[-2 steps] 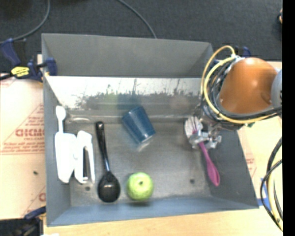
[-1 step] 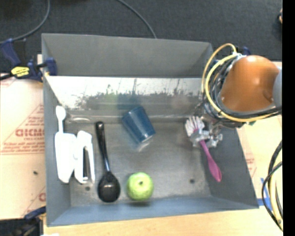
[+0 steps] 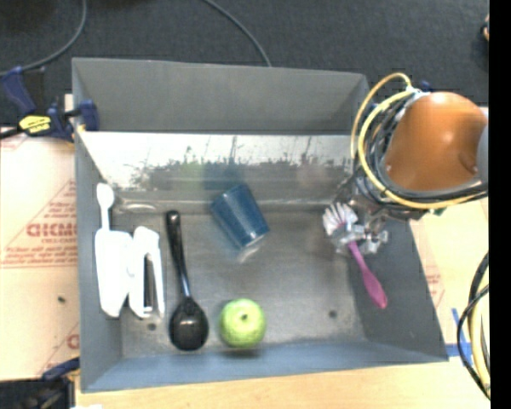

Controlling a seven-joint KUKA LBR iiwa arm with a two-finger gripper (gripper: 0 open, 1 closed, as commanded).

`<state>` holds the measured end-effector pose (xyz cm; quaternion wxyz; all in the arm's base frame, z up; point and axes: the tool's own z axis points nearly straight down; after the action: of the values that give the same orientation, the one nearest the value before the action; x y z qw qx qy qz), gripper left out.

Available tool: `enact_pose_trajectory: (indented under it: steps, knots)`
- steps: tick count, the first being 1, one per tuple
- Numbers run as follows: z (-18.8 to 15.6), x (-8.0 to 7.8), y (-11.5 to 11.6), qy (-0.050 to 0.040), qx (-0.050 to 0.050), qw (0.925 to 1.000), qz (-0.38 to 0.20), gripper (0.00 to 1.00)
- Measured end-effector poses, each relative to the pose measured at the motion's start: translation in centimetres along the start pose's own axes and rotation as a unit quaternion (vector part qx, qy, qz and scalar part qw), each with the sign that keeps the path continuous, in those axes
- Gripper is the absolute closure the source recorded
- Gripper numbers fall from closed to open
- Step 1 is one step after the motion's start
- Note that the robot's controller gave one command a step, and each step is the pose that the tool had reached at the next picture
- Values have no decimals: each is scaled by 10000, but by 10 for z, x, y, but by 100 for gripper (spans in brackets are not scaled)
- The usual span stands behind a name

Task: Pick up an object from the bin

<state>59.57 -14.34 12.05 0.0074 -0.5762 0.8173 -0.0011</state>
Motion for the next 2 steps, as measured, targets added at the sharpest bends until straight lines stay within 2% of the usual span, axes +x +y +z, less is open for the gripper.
enact_pose_trajectory:
  steps: [2]
  knots:
    - [-24, 0, -1, -2, 21, 10000, 8, 100]
